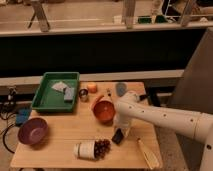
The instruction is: Wipe table surface with eraser
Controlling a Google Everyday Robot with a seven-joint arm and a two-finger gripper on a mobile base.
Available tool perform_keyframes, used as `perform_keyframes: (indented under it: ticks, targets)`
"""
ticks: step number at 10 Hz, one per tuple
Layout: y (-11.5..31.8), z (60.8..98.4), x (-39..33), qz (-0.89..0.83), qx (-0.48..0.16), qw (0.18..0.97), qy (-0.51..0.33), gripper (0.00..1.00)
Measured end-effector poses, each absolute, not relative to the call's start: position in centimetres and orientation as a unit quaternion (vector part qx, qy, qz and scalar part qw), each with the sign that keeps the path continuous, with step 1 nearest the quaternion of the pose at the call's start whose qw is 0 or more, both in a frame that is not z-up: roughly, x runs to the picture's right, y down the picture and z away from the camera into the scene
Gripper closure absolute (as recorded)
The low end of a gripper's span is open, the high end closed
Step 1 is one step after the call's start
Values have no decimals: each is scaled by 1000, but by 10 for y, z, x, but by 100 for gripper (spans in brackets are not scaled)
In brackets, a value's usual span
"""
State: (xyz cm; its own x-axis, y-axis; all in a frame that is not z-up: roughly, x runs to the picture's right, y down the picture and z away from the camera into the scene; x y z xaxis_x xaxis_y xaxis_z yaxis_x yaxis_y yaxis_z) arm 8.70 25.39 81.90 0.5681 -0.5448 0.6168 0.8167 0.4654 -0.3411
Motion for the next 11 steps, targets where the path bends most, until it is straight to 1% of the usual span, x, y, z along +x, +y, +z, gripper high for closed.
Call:
perform_keyframes:
  ticks: [5,9,11]
  targets:
    - [261,820,141,-369,-326,850,-189,100]
    - [258,819,141,-370,-326,849,-188,100]
    - [243,830,138,-364,-317,858,-179,100]
